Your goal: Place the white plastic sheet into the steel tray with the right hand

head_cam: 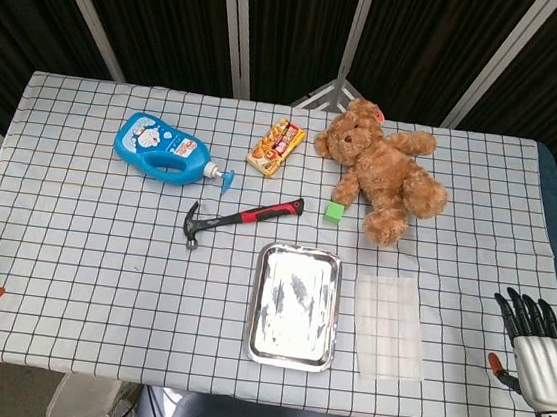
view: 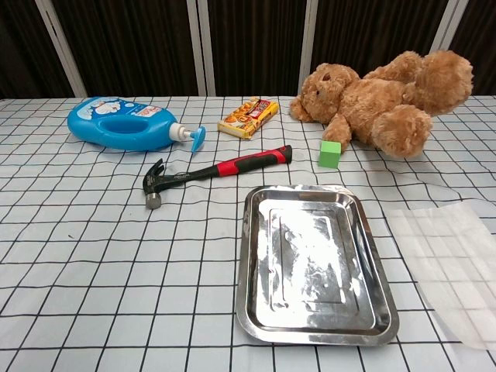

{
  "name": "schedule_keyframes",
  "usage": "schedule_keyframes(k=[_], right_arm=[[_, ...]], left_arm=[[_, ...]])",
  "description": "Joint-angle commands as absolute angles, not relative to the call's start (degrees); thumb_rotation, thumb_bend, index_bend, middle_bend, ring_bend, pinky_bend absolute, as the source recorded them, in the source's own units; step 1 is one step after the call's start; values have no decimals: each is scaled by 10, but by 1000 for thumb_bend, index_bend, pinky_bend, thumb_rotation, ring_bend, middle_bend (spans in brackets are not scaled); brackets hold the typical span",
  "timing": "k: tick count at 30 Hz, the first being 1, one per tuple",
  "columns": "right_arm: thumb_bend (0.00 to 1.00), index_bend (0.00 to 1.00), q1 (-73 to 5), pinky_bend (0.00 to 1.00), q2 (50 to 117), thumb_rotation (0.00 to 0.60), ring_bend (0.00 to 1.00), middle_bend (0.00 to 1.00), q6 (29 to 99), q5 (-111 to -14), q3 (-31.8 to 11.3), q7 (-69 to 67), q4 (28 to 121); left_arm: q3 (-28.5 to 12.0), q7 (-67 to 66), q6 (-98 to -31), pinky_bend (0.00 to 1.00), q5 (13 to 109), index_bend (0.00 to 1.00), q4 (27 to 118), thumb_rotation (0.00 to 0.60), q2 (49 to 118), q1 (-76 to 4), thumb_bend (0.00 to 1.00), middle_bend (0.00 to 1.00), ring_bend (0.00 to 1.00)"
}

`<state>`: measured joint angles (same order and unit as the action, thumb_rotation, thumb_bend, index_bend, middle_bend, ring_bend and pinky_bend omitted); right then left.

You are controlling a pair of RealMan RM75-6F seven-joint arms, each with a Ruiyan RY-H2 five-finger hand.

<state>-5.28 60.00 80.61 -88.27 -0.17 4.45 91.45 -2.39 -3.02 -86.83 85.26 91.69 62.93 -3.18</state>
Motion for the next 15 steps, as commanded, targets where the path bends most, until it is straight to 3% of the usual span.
schedule_keyframes(k=[1, 15], right_arm=[[367, 0, -53, 0, 600, 600, 0, 0, 806, -883, -2, 45, 915], [367, 0, -57, 0, 606, 600, 0, 0, 806, -923, 16, 48, 917]], left_arm=[[-24, -30, -868, 0, 853, 0, 916, 600, 629, -32, 0, 0, 0], [-25, -27, -869, 0, 854, 0, 915, 600, 630, -32, 0, 0, 0]])
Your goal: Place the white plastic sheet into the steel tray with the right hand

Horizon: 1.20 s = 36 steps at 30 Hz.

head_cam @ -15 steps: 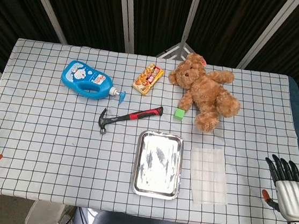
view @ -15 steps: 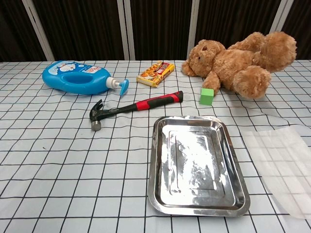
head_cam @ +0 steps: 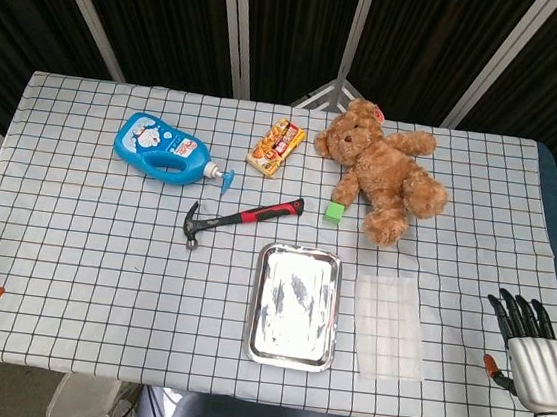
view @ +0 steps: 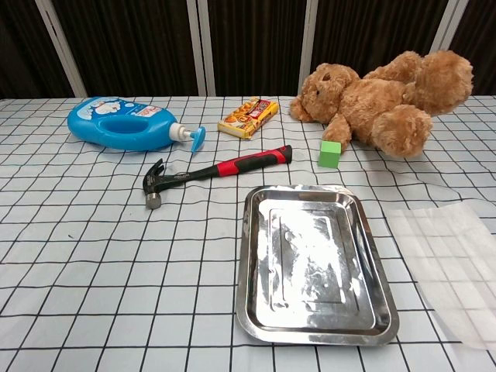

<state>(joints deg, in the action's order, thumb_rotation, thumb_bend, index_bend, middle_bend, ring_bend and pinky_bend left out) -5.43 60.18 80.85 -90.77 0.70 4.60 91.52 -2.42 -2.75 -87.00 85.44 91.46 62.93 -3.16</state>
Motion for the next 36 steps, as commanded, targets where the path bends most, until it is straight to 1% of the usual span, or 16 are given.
schedule_keyframes(k=[1, 7, 14, 20, 28, 36], right_arm=[[367, 0, -57, 0, 608, 600, 0, 0, 804, -928, 19, 50, 919], [367, 0, -61, 0, 639, 600, 0, 0, 786, -953, 37, 104, 934], [367, 0, -58, 0, 704, 600, 0, 0, 752, -947, 53, 183, 937], [368, 0, -50, 0, 745, 600, 0, 0, 741, -945, 63, 230, 927], [367, 0, -44, 0, 774, 600, 0, 0, 726, -930, 72, 259, 913], [367, 0, -45, 0, 787, 600, 0, 0, 722, -916, 65, 271, 897]], left_arm=[[-25, -27, -869, 0, 853, 0, 915, 600, 630, -32, 0, 0, 0], [-26, -27, -868, 0, 850, 0, 916, 600, 629, -32, 0, 0, 0], [-25, -23, -870, 0, 853, 0, 918, 600, 628, -31, 0, 0, 0], [-28, -10, -868, 0, 848, 0, 918, 600, 623, -32, 0, 0, 0], [-29, -10, -866, 0, 848, 0, 917, 600, 623, -34, 0, 0, 0], [-30, -11, -866, 0, 846, 0, 917, 600, 623, -34, 0, 0, 0]])
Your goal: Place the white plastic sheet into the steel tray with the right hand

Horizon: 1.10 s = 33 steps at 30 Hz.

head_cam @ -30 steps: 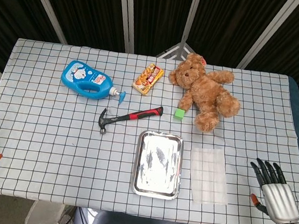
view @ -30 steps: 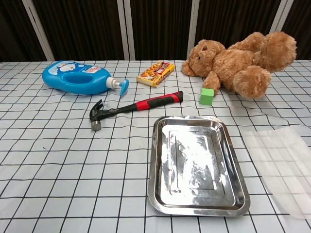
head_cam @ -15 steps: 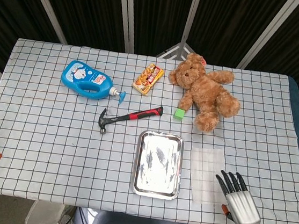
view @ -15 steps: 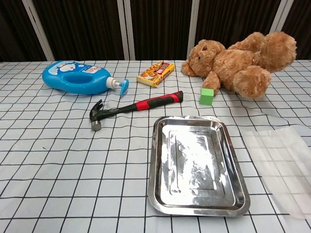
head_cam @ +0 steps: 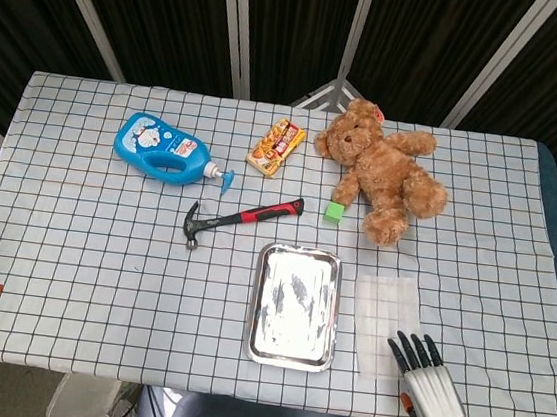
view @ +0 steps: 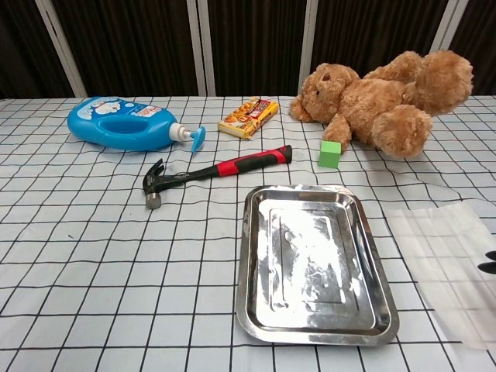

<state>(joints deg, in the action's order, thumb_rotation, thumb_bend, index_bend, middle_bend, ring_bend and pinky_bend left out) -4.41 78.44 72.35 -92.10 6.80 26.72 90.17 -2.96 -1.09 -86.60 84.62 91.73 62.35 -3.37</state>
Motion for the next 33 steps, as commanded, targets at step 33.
schedule_keyframes(k=[33], right_arm=[[368, 0, -62, 0, 805, 600, 0, 0, 702, -857, 35, 270, 840]], left_arm=[[-29, -13, -865, 0, 845, 0, 920, 600, 624, -33, 0, 0, 0]])
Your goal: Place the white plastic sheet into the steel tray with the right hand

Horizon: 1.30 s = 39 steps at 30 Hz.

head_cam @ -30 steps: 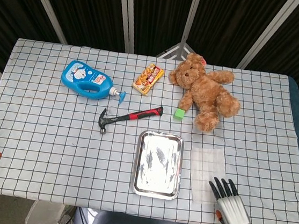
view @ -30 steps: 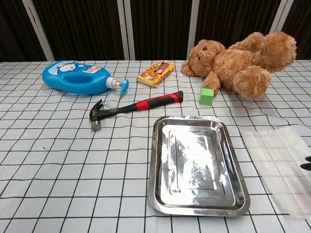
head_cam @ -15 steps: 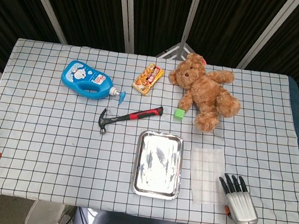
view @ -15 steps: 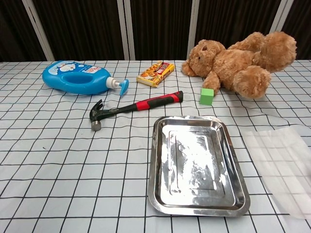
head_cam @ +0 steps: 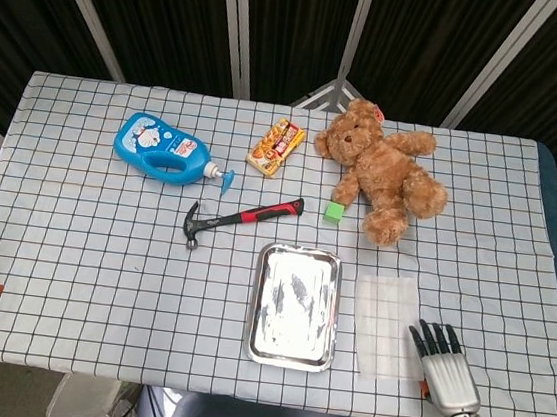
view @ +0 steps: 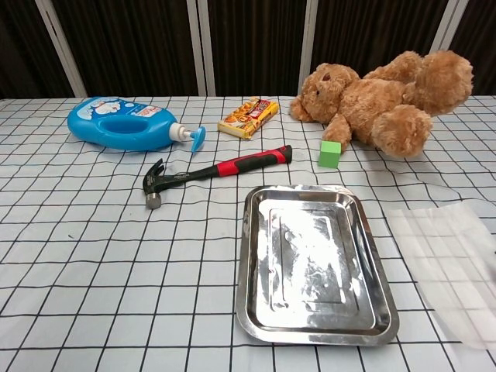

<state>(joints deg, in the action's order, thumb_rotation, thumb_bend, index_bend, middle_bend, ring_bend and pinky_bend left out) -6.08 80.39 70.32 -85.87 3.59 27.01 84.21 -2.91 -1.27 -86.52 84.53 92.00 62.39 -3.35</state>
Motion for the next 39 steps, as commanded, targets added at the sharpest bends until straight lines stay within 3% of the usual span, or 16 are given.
schedule_keyframes(k=[1, 17, 20, 27, 30, 39], right_arm=[[368, 0, -62, 0, 806, 600, 0, 0, 701, -856, 35, 269, 839], [511, 34, -74, 0, 819, 600, 0, 0, 730, -899, 33, 205, 837], [511, 112, -77, 0, 823, 600, 0, 0, 731, -903, 31, 198, 833], [539, 472, -85, 0, 841, 600, 0, 70, 727, -892, 18, 170, 821], [573, 575, -88, 0, 846, 600, 0, 100, 734, -900, 17, 155, 816], [590, 642, -91, 0, 845, 600, 0, 123, 753, -919, 20, 126, 818]], left_arm=[[-29, -13, -866, 0, 845, 0, 920, 600, 624, -33, 0, 0, 0], [-29, -13, -864, 0, 844, 0, 921, 600, 624, -33, 0, 0, 0], [-29, -13, -864, 0, 843, 0, 921, 600, 624, -34, 0, 0, 0], [-30, -12, -863, 0, 841, 0, 922, 600, 623, -33, 0, 0, 0], [-30, -11, -862, 0, 840, 0, 922, 600, 623, -34, 0, 0, 0], [-30, -10, -862, 0, 841, 0, 921, 600, 623, -34, 0, 0, 0]])
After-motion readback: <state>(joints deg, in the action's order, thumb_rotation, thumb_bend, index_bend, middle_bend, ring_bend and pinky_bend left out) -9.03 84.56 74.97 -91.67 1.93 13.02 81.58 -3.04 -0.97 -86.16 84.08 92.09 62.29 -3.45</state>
